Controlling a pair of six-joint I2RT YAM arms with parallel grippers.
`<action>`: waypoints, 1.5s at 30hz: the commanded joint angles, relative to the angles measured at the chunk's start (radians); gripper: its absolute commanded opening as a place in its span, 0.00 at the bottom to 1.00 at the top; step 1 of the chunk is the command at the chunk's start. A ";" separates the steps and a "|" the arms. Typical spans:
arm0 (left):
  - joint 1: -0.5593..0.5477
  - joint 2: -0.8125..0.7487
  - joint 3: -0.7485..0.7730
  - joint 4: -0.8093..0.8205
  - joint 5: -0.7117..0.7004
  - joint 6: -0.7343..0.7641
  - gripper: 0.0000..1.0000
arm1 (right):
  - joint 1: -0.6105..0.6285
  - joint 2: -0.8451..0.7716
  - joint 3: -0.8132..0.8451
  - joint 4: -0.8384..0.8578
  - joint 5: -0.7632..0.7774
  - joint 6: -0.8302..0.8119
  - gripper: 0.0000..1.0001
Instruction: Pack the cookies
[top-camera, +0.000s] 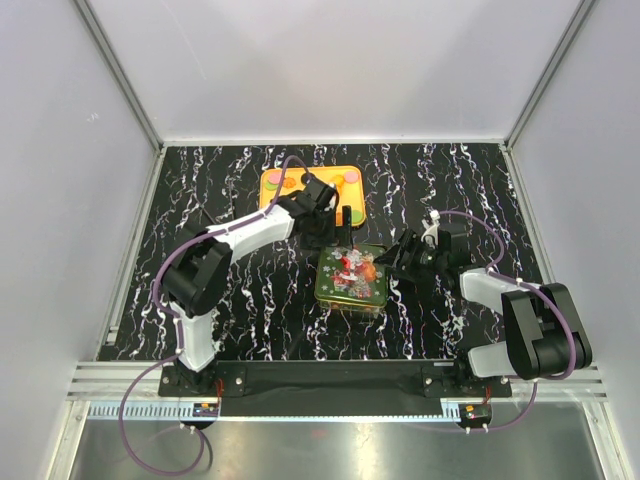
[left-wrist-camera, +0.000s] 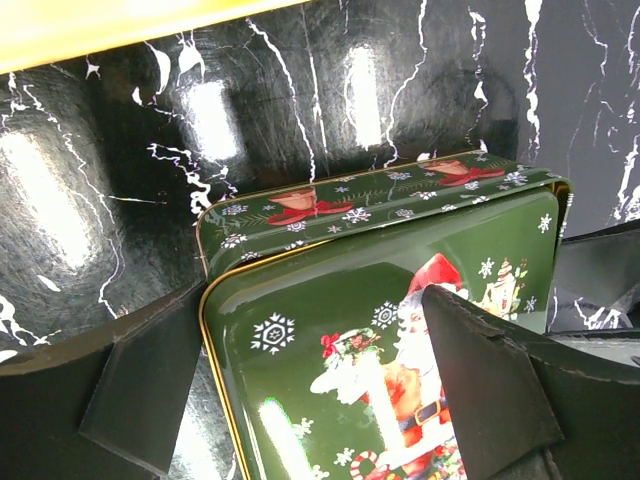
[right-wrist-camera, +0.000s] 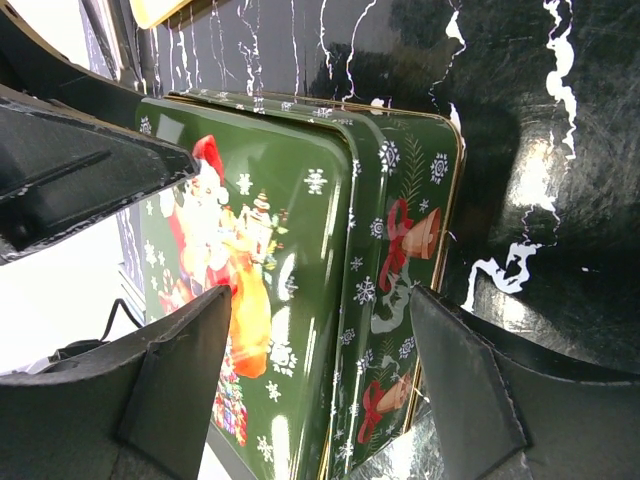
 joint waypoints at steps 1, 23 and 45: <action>-0.005 -0.046 -0.011 0.020 -0.029 0.019 0.95 | 0.011 -0.004 0.002 0.052 0.006 -0.001 0.80; -0.002 -0.098 -0.025 0.025 -0.031 0.064 0.99 | 0.012 -0.009 -0.006 0.054 0.004 -0.010 0.81; 0.024 -0.248 -0.195 0.011 -0.046 0.043 0.99 | 0.011 0.006 -0.008 0.065 0.004 -0.015 0.81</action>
